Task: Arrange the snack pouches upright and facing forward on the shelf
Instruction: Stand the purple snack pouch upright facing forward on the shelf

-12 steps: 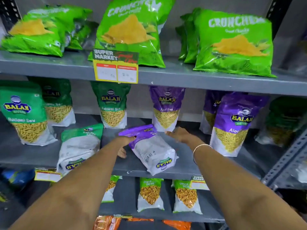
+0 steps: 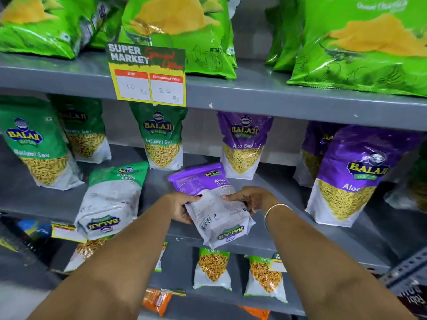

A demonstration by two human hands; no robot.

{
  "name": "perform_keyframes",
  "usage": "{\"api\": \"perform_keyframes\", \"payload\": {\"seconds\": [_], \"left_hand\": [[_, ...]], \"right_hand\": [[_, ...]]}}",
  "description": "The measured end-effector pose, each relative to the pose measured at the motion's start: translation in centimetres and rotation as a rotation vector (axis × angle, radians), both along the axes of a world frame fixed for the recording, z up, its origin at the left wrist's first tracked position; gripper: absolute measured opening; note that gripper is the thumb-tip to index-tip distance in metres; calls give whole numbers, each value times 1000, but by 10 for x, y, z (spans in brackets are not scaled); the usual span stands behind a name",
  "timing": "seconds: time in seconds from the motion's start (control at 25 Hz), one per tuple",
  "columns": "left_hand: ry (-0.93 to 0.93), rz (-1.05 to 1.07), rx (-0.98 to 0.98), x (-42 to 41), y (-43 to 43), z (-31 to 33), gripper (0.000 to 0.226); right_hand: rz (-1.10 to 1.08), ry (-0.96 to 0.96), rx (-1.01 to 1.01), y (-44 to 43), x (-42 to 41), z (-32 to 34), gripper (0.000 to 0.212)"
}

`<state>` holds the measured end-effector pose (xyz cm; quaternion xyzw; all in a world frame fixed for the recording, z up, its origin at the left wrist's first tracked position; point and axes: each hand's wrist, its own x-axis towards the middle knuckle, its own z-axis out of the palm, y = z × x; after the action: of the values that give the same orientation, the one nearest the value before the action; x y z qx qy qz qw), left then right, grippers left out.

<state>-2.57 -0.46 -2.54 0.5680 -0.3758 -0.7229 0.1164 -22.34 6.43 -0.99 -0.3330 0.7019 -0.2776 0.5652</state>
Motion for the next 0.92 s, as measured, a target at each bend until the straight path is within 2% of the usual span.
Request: {"api": "perform_keyframes", "payload": {"seconds": [0.16,0.24,0.32,0.4,0.52,0.68,0.8,0.92], "left_hand": [[-11,-114,-36,8,-7,7,14],[4,-150,-76,8,-11,17,11],[24,-157,-142,8,-14,30,10],[45,-162,-236,4,-17,42,9],[81,-124,-417,-8,-20,47,21],[60,-69,-694,-30,-24,39,30],[-38,-73,-860,-44,-25,31,41],[-18,-80,-900,-50,-26,28,42]], "right_hand": [[-48,-110,-5,2,1,11,17],[11,-25,15,-1,0,20,21],[67,65,13,-2,2,32,17],[50,115,-21,-2,4,43,18],[-35,177,-133,2,6,45,39],[-292,154,-419,5,6,23,72],[-438,149,-544,8,4,12,76],[-457,180,-551,9,0,8,77]]}}
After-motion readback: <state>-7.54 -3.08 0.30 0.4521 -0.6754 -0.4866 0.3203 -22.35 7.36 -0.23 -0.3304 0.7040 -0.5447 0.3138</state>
